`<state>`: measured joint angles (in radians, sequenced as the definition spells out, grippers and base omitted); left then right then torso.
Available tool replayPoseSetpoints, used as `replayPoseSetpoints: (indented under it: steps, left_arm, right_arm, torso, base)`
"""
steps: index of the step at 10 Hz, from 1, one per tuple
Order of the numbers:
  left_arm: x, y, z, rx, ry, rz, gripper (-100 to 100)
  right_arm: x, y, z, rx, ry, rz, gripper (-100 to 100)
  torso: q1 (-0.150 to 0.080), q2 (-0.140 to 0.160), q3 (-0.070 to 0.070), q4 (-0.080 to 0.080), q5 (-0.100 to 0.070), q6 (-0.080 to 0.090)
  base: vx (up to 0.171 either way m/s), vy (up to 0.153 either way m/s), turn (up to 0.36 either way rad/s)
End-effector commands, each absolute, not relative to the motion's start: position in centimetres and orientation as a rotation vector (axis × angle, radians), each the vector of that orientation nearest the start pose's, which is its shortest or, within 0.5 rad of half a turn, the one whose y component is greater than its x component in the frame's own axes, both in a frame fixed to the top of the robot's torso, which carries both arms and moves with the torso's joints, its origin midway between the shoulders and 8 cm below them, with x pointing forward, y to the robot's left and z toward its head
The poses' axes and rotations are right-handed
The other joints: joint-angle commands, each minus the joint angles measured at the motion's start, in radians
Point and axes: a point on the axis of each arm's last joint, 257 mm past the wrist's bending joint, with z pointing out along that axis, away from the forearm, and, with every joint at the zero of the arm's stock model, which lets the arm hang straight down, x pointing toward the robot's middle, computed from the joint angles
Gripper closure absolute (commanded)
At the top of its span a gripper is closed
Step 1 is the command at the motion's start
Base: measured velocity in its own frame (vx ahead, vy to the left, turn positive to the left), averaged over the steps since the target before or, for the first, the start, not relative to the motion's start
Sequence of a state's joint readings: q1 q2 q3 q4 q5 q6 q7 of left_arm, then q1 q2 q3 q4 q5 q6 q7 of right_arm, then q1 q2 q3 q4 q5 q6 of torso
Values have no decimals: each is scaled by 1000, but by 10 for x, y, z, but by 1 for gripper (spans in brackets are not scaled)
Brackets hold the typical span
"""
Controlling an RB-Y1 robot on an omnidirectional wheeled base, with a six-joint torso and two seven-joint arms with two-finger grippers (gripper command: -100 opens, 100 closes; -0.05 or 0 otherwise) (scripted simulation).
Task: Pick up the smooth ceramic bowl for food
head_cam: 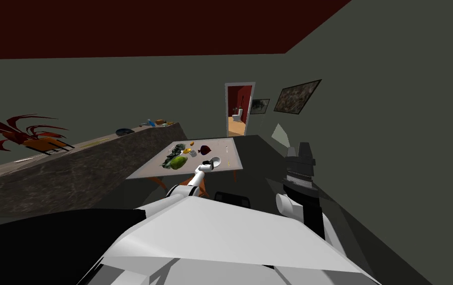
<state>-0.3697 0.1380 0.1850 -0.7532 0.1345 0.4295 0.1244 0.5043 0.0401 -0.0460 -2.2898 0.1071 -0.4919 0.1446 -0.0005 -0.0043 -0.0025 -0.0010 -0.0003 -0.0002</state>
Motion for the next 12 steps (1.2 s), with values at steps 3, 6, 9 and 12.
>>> replayPoseSetpoints:
  steps: [3,6,9,12]
  left_arm:
    - [487,294,-521,-2141,1595,-621,-100]
    - [478,290,-531,-2171,1618,-591,-100]
    - [468,318,-538,-2219,1545,-566,-100]
    - [458,346,-543,-2261,1467,-545,-100]
  right_arm:
    - [342,-287,25,562,676,1049,0]
    - [342,-287,25,562,676,1049,0]
    - [342,-286,25,562,676,1049,0]
    - [342,-287,25,562,676,1049,0]
  torso:
    - [-1,-3,-2,-1,0,0]
    - [1,1,0,0,0,0]
    - [1,5,3,1,0,1]
    - [3,7,4,2,0,0]
  base:
    - [94,-19,27]
    - [42,-4,14]
    - [-16,8,-212]
    - [-40,17,-200]
